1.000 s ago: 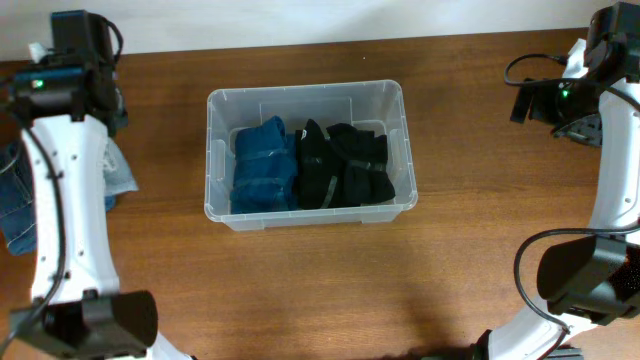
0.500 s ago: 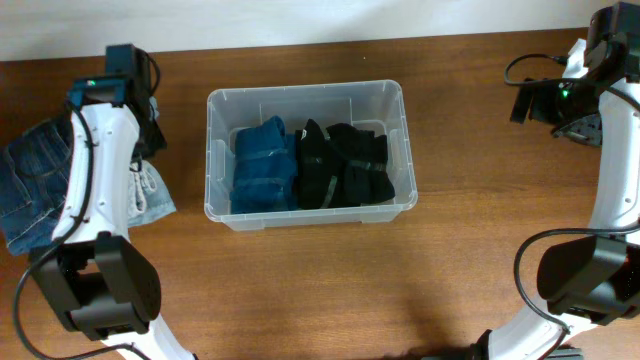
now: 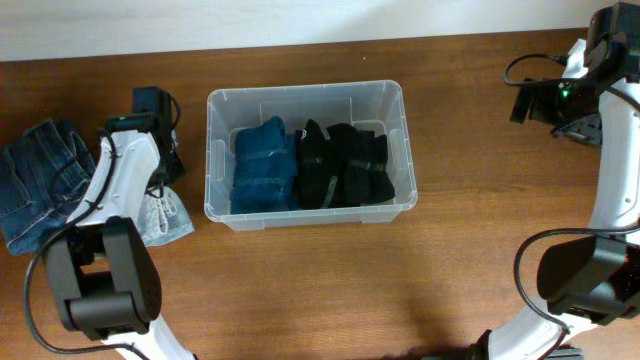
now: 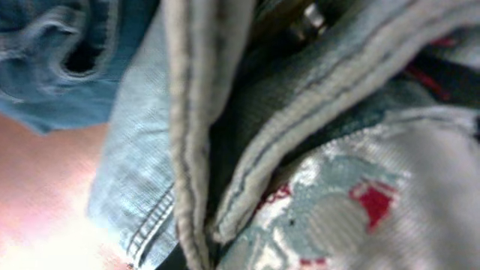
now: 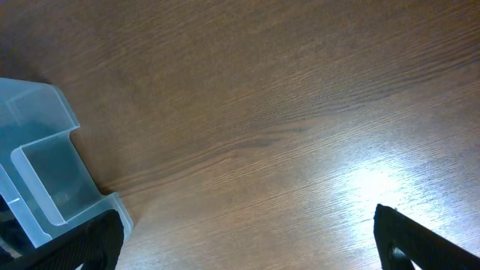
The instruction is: Pack container
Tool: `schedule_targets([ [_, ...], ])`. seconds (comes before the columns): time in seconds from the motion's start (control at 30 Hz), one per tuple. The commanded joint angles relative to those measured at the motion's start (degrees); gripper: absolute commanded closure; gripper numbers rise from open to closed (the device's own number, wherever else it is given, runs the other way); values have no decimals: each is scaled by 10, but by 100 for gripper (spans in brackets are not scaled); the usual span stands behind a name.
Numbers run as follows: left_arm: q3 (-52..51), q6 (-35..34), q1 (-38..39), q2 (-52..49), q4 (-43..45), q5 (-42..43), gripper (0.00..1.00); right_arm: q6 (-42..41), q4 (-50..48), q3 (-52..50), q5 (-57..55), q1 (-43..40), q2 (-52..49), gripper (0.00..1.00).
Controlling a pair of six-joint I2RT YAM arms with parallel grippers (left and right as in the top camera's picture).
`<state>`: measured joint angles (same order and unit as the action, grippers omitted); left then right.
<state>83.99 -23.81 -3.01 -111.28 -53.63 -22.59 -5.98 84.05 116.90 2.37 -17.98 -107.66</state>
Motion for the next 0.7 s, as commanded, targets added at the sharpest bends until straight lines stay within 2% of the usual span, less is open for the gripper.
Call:
schedule_targets([
  [0.0,-15,-10,-4,6,27,43,100,0,1,3,-5,0,5,1],
  [0.1,-15,-10,-4,6,53,85,100,0,1,3,-5,0,5,2],
  [0.23,-16,-10,-4,5,75,84,98,0,1,3,-5,0,5,1],
  [0.27,-16,-10,-4,4,78,84,93,0,1,3,-5,0,5,1],
  [0.33,-16,-9,-4,1,81,84,77,0,1,3,-5,0,5,1],
  [0.47,-16,-2,-4,-14,83,85,33,0,1,3,-5,0,5,1],
  [0.5,-16,4,-4,-18,85,85,26,0,1,3,-5,0,5,1],
  [0.57,-16,28,-4,-21,99,85,17,0,1,3,-5,0,5,1],
  [0.63,-9,54,-4,-17,108,85,13,0,1,3,-5,0,5,2],
  [0.67,1,64,-4,-16,107,85,6,0,1,3,-5,0,5,1],
])
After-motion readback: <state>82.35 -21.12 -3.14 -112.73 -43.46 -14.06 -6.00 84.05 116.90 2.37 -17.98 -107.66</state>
